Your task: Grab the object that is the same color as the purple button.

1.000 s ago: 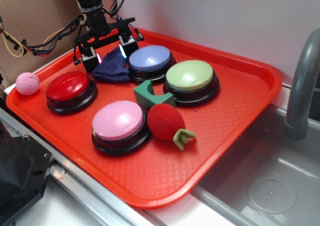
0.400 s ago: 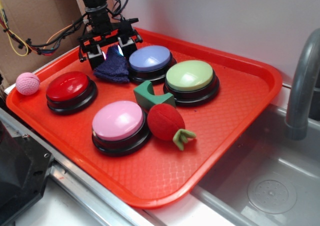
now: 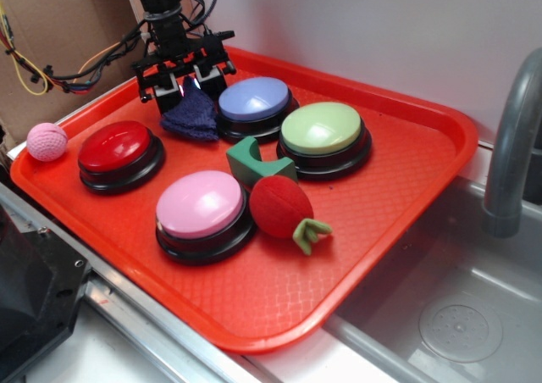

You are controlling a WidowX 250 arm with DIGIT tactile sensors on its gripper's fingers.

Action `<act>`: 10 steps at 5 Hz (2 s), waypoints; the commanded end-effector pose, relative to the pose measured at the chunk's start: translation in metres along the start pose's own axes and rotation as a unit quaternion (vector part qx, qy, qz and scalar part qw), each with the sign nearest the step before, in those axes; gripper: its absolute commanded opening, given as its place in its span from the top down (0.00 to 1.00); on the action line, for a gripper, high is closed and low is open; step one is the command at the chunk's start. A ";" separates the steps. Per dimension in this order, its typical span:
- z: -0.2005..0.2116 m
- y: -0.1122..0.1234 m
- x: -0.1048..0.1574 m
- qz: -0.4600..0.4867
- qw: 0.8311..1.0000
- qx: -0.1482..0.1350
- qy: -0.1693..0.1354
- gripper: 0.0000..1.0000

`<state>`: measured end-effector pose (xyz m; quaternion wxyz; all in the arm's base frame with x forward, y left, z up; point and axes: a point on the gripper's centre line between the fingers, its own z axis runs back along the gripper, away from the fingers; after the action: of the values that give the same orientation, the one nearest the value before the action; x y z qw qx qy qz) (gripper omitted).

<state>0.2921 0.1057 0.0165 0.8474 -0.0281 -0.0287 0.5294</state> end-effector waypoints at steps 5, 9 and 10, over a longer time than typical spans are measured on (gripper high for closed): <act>0.147 0.009 0.004 -0.364 0.931 0.034 0.017 1.00; 0.210 0.000 -0.057 -0.510 0.860 -0.005 0.016 1.00; 0.204 -0.003 -0.079 -0.512 0.858 -0.020 0.030 1.00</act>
<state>0.2452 0.0286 0.2038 0.9987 -0.0435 0.0061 0.0269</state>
